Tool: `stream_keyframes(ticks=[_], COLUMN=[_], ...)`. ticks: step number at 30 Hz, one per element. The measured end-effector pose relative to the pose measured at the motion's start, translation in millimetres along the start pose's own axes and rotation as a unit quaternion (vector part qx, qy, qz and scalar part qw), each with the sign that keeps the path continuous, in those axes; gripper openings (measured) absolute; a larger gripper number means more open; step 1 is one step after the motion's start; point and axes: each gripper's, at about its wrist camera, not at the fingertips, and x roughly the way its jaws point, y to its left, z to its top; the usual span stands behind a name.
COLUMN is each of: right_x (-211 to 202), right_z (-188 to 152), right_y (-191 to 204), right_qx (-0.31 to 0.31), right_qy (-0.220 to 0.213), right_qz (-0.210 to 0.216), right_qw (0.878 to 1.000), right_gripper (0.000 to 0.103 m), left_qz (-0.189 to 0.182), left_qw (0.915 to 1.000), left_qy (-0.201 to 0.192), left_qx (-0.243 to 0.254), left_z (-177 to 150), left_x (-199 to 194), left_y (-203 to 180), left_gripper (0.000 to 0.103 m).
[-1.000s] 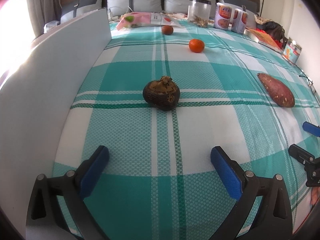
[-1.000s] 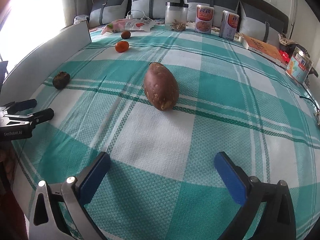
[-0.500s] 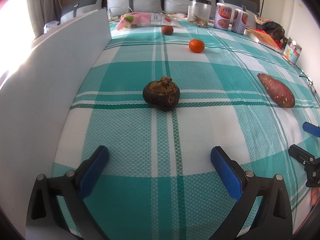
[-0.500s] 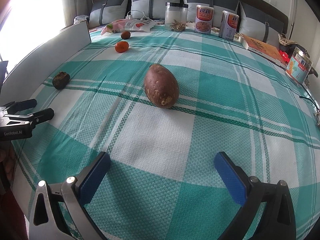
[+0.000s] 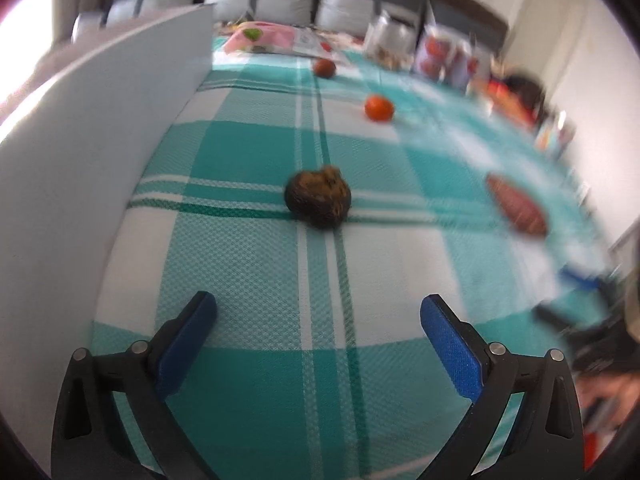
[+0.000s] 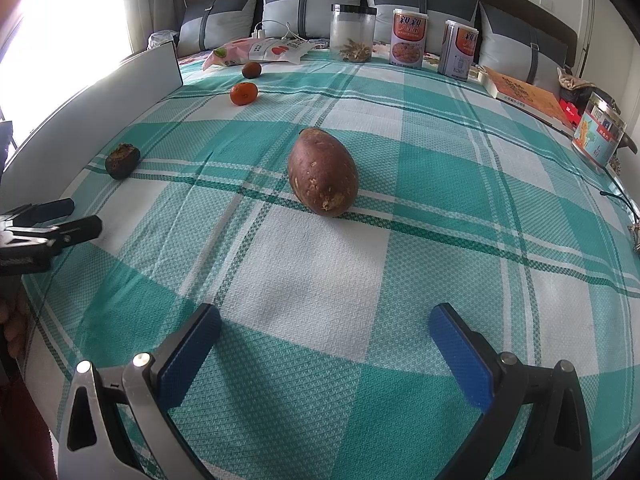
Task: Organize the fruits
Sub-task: 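Grasp the dark brown round fruit with the left tool while the right tool grasps the sweet potato, then carry the dark brown fruit and sweet potato into the box with both tools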
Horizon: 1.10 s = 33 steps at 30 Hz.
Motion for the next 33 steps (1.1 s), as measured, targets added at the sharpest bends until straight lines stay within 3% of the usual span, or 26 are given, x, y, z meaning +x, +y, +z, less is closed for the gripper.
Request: stream_keyframes(ticks=[2, 7, 8, 9, 10, 11, 13, 17, 20, 21, 22, 23, 24, 28, 33], right_x=[-0.2, -0.6, -1.8, -4.0, -6.6, -10.7, -17.5, -0.4, 35.5, 50.8, 64.2, 64.5, 60.9, 30.0, -16.0], right_z=[0.0, 0.1, 1.3, 4.0, 7.6, 14.1, 31.8, 89.0, 112.7, 115.6, 116.0, 117.9, 120.4, 133.9, 176.6], right_y=[-0.4, -1.4, -4.1, -10.4, -17.5, -26.7, -37.2, -25.3, -7.8, -2.0, 4.0, 6.2, 8.7, 33.2, 127.4], right_qx=[0.000, 0.000, 0.002, 0.016, 0.037, 0.066, 0.098, 0.064, 0.023, 0.006, -0.008, -0.014, -0.008, 0.047, 0.051], right_qy=[0.000, 0.002, 0.005, 0.012, 0.018, 0.023, 0.023, 0.062, 0.121, 0.156, 0.192, 0.194, 0.191, 0.155, 0.097], right_qz=[0.001, 0.009, 0.020, 0.041, 0.060, 0.080, 0.095, 0.090, 0.070, 0.058, 0.035, 0.022, 0.026, 0.132, 0.273], right_qw=[1.000, 1.000, 1.000, 0.999, 0.997, 0.994, 0.990, 0.992, 0.990, 0.986, 0.981, 0.981, 0.981, 0.978, 0.956], right_gripper=[0.103, 0.103, 0.103, 0.103, 0.102, 0.102, 0.102, 0.101, 0.080, 0.057, 0.047, 0.041, 0.041, 0.040, 0.040], left_qz=[-0.007, 0.064, 0.080, 0.094, 0.100, 0.089, 0.075, 0.041, 0.012, 0.002, -0.010, -0.028, -0.044, -0.061, 0.003], left_qw=[0.9997, 0.9962, 0.9946, 0.9930, 0.9920, 0.9933, 0.9952, 0.9984, 0.9996, 0.9998, 0.9999, 0.9994, 0.9985, 0.9939, 0.9856], left_qy=[0.003, 0.034, 0.030, 0.023, 0.019, 0.019, 0.020, 0.026, 0.021, 0.018, 0.013, 0.004, -0.006, -0.064, -0.112], left_qx=[-0.024, 0.048, 0.059, 0.068, 0.074, 0.070, 0.059, 0.030, 0.013, 0.005, -0.004, -0.021, -0.034, -0.066, -0.126], left_z=[8.9, 36.8, 38.6, 41.4, 44.0, 46.5, 46.0, 32.5, 23.1, 21.8, 20.7, 21.0, 23.1, 45.6, 84.9], left_x=[3.5, 41.5, 44.3, 45.8, 46.5, 46.1, 42.1, 21.7, -7.4, -19.5, -34.5, -56.4, -75.2, -145.7, -192.7], left_y=[4.1, -26.8, -29.9, -32.1, -33.2, -31.9, -27.7, -23.3, -22.8, -22.0, -20.8, -17.8, -13.8, 11.7, 90.3], left_gripper=[0.101, 0.097, 0.084, 0.060, 0.049, 0.042, 0.042, 0.042, 0.042, 0.042, 0.042, 0.042, 0.042, 0.042, 0.042])
